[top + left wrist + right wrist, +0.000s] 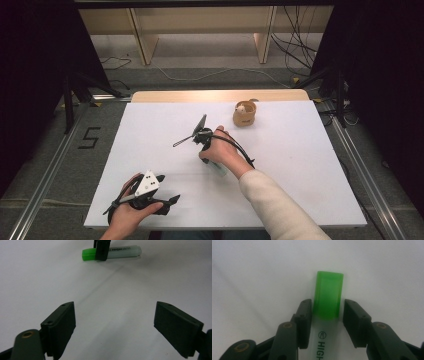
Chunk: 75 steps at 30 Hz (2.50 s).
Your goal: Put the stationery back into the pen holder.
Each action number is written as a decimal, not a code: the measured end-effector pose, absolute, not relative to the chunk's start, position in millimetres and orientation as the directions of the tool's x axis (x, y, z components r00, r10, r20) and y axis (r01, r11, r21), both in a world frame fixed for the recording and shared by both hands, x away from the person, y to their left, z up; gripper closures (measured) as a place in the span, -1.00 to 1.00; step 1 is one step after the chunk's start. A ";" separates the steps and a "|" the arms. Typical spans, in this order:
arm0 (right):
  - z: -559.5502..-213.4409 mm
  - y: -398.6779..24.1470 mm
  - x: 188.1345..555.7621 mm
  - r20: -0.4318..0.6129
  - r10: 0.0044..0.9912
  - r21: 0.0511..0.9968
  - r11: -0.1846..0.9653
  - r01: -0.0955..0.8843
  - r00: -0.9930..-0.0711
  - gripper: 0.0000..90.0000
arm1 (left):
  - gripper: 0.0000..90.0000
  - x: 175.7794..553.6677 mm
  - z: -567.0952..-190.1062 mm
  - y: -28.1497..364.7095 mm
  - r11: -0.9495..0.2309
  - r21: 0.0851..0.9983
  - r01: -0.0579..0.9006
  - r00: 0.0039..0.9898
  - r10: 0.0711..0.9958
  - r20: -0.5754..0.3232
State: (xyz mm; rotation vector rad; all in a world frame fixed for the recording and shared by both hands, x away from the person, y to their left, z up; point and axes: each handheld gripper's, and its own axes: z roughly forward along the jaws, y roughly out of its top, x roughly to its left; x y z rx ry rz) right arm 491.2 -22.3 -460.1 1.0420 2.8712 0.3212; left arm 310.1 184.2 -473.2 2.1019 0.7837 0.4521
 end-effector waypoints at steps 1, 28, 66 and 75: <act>-460.1 -22.3 491.2 0.005 0.641 0.219 0.748 0.626 -0.768 0.31 | -0.61 310.1 -473.2 184.2 -0.463 0.804 0.373 0.741 0.670 0.043; -459.2 -17.9 489.7 -0.009 0.662 0.204 0.735 0.647 -0.749 0.48 | -0.61 309.8 -473.2 183.9 -0.460 0.807 0.369 0.742 0.669 0.042; -434.3 -61.3 481.4 0.087 0.701 0.441 0.610 0.659 -0.708 0.49 | -0.61 310.0 -473.4 184.7 -0.463 0.805 0.370 0.739 0.672 0.047; -431.7 -84.3 477.3 0.134 0.700 0.565 0.528 0.634 -0.701 0.49 | -0.61 310.1 -473.9 184.5 -0.454 0.809 0.374 0.734 0.678 0.041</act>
